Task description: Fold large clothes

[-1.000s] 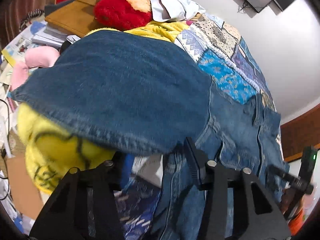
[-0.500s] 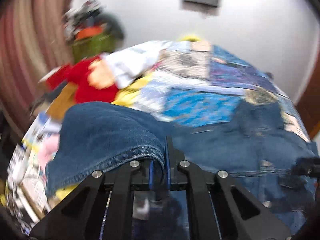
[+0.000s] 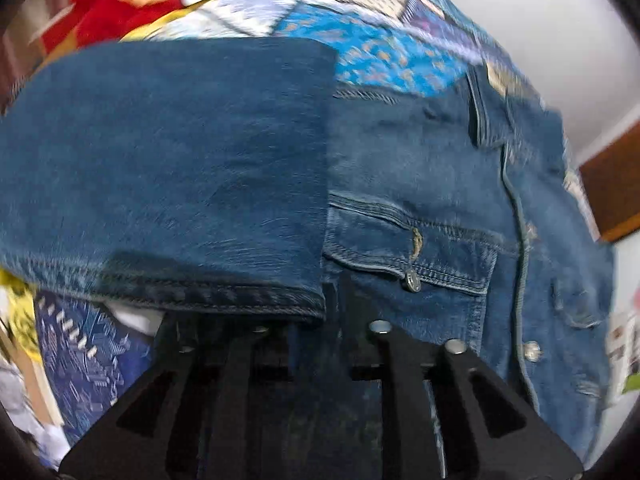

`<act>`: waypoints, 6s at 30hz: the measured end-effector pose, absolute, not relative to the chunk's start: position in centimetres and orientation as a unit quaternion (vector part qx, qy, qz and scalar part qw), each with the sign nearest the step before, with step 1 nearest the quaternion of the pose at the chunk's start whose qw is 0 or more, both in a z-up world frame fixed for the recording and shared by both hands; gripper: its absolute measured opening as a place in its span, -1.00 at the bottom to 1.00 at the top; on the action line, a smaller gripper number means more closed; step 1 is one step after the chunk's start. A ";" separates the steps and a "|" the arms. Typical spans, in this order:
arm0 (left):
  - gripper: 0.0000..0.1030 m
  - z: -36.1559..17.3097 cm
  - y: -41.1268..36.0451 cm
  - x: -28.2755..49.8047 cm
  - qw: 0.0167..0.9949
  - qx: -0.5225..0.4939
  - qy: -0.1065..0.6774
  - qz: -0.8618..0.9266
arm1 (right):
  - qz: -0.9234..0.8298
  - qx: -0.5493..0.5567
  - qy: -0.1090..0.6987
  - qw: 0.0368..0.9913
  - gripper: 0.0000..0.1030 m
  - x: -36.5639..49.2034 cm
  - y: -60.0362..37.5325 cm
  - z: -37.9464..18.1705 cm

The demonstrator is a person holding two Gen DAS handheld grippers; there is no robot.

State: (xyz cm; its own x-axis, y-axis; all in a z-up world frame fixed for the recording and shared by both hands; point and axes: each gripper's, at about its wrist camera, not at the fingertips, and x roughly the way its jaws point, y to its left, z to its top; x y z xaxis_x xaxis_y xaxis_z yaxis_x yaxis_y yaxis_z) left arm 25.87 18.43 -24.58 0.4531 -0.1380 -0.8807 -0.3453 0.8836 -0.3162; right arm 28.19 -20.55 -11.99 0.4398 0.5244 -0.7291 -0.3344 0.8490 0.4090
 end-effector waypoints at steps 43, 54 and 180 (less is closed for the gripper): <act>0.24 -20.2 3.9 27.8 0.847 -0.026 0.523 -0.094 | 0.177 0.158 0.419 0.876 1.00 24.2 -30.7 -11.4; 0.34 -19.4 19.1 26.3 0.851 -0.153 0.501 0.041 | 0.176 0.095 0.397 0.896 1.00 23.7 -26.9 -11.6; 0.63 -27.2 21.4 43.0 0.823 0.084 0.525 0.200 | 0.113 -0.146 0.489 0.853 0.71 36.8 -24.0 -22.7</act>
State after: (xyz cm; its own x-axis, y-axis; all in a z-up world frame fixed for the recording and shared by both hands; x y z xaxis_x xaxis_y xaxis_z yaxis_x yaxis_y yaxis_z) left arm 43.04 21.37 -27.17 0.3688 0.4175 -0.8304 -0.2413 0.9058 0.3483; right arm 36.83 -24.03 -22.67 0.4962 0.0501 -0.8668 -0.3355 0.9319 -0.1382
